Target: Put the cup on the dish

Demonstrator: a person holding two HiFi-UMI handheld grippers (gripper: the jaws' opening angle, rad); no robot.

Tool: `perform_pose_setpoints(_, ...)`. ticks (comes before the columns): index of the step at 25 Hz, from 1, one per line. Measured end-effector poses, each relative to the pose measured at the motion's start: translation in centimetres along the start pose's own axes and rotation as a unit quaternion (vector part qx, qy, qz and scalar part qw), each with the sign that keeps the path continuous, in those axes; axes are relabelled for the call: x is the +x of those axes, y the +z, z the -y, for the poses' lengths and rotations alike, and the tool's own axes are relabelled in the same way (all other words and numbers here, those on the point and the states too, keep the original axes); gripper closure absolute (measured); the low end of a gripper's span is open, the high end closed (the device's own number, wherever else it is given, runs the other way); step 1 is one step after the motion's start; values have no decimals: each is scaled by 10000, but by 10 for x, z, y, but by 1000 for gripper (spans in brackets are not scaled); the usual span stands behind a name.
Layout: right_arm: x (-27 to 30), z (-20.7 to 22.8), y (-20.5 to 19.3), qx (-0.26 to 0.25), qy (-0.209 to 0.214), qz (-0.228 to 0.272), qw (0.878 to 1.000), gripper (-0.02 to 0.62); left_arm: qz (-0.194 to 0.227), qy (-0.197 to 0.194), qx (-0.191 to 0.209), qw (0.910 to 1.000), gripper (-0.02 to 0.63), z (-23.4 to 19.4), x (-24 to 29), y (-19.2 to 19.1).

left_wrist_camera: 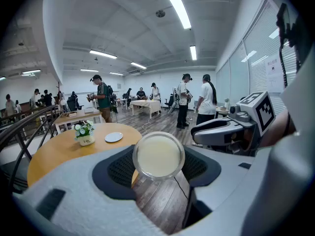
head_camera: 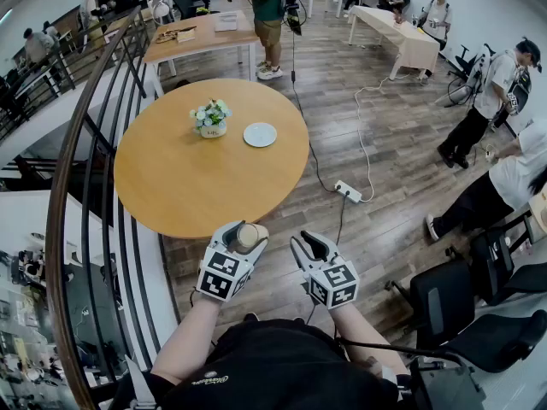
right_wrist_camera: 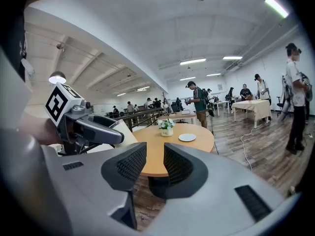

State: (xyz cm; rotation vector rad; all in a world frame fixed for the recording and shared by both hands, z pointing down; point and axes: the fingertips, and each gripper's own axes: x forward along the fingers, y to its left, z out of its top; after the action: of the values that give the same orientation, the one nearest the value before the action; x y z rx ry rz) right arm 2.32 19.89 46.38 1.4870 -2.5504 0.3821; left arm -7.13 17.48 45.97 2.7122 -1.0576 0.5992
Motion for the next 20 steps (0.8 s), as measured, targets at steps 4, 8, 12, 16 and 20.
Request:
perform_pose_setpoints(4,-1,6,-2,-21,12,-13,10000,485,-2,-3,6,10000,334,4,5,1)
perform_pose_setpoints(8,10,1,0,-17,12,-71,10000,485,3,-37,8,10000,334,-7,4,3)
perform_pose_setpoints(12,12,0,3,130,-3,20,9999,485,8,-55,-1,10000,334,-10,2,3)
perform_pose_setpoints(16,16,2,1,216,-39,-13,9998,485,15,-65,-32,10000,334,-13,2,0)
perform_pose_setpoints(20,33,0,1,208,-167,-22,9996,484,28,-106,-50,9999,334,-31,3,-6)
